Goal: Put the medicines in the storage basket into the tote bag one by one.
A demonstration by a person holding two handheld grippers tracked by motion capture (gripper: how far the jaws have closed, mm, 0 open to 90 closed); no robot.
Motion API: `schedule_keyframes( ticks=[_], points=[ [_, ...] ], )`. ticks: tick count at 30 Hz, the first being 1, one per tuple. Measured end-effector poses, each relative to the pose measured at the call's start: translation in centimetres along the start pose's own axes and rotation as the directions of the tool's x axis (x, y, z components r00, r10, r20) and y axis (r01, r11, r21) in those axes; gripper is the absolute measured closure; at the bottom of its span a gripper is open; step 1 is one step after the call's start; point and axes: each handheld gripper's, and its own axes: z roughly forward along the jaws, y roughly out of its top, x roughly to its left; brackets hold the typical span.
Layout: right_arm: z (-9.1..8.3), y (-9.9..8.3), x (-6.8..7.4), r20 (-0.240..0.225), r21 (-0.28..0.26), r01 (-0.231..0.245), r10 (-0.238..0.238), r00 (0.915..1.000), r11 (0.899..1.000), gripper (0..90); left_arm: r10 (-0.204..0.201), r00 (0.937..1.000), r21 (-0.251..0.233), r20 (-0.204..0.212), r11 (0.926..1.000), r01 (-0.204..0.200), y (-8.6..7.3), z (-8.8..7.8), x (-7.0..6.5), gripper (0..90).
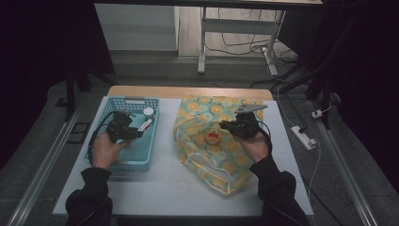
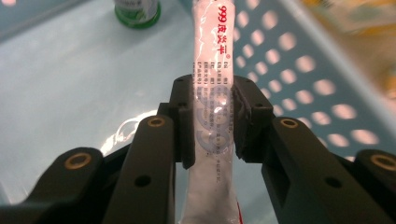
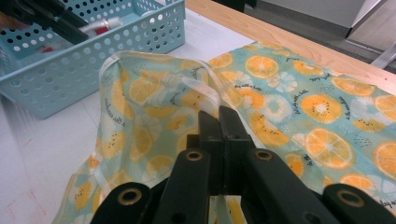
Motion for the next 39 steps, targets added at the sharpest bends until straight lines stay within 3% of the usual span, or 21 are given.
schedule_keyframes(
  ticks=[10, 19, 24, 30, 37, 39],
  points=[
    [0.0, 0.0, -0.1, -0.001, 0.000, 0.001, -0.001, 1.0000, 1.000, 90.0, 0.043, 0.9979, -0.097, 0.049, 0.9945, -0.038, 1.0, -2.6, -1.8, 72.2],
    [-0.1, 0.0, -0.2, -0.002, -0.006, 0.001, -0.001, 1.0000, 1.000, 90.0, 0.125, 0.9870, -0.139, 0.102, 0.9842, -0.110, 2.3, -3.7, -4.8, 72.2],
    [-0.1, 0.0, -0.2, -0.003, -0.008, -0.002, 0.002, 1.0000, 1.000, 90.0, 0.171, 0.9751, -0.157, 0.141, 0.9764, -0.149, 3.1, -3.9, -6.9, 72.2],
    [0.1, 0.0, -0.1, -0.005, -0.004, 0.000, 0.000, 1.0000, 1.000, 90.0, 0.238, 0.9548, -0.161, 0.178, 0.9641, -0.211, 4.1, -3.4, -9.3, 72.2],
    [0.0, 0.1, -0.1, -0.004, -0.010, 0.000, -0.001, 1.0000, 1.000, 90.0, 0.278, 0.9324, -0.143, 0.231, 0.9576, -0.250, 4.9, -2.0, -11.1, 72.2],
    [0.0, 0.2, 0.0, -0.005, -0.015, 0.001, -0.001, 1.0000, 1.000, 90.0, 0.285, 0.9288, -0.134, 0.237, 0.9565, -0.259, 5.1, -1.5, -11.7, 72.2]
  ],
)
